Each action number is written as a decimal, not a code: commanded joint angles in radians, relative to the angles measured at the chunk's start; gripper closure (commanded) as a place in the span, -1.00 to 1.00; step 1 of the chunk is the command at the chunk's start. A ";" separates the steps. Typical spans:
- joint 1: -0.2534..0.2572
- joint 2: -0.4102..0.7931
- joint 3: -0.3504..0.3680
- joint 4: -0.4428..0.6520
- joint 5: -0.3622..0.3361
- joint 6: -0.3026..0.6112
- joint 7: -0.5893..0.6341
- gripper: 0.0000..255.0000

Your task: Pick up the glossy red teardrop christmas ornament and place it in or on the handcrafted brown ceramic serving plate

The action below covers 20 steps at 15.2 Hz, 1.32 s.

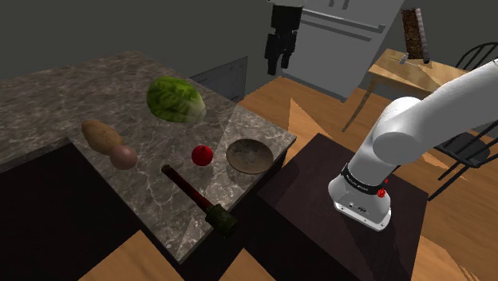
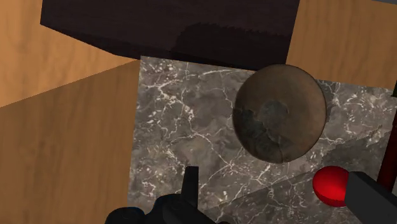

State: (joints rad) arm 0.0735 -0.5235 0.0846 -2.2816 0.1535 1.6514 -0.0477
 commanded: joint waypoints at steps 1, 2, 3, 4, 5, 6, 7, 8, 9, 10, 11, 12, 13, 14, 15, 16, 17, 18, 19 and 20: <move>0.013 0.052 0.025 -0.003 0.016 0.040 0.020 -1.00; 0.020 0.081 0.037 0.002 0.023 0.057 0.030 -1.00; 0.026 0.111 0.050 0.008 0.029 0.074 0.040 -1.00; 0.033 0.141 0.062 0.015 0.035 0.091 0.050 -1.00; 0.039 0.172 0.073 0.023 0.040 0.107 0.059 -1.00; 0.045 0.204 0.085 0.032 0.045 0.122 0.069 -1.00; 0.052 0.236 0.096 0.042 0.049 0.137 0.079 -1.00; 0.058 0.269 0.107 0.053 0.052 0.152 0.090 -1.00; 0.064 0.302 0.118 0.066 0.055 0.166 0.100 -1.00; 0.070 0.336 0.129 0.079 0.057 0.180 0.110 -1.00; 0.077 0.371 0.139 0.093 0.058 0.193 0.120 -1.00; 0.083 0.405 0.148 0.109 0.059 0.205 0.131 -1.00; 0.090 0.440 0.158 0.125 0.059 0.217 0.141 -1.00; 0.097 0.476 0.166 0.143 0.058 0.228 0.152 -1.00; 0.104 0.512 0.175 0.161 0.057 0.239 0.163 -1.00; 0.112 0.548 0.183 0.181 0.055 0.249 0.174 -1.00; 0.120 0.584 0.190 0.201 0.052 0.258 0.184 -1.00; 0.128 0.621 0.197 0.223 0.049 0.266 0.195 -1.00; 0.136 0.658 0.203 0.246 0.045 0.273 0.206 -1.00; 0.145 0.695 0.208 0.270 0.041 0.279 0.217 -1.00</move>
State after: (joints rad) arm 0.2079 0.1302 0.2851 -2.0389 0.1985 1.9222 0.1542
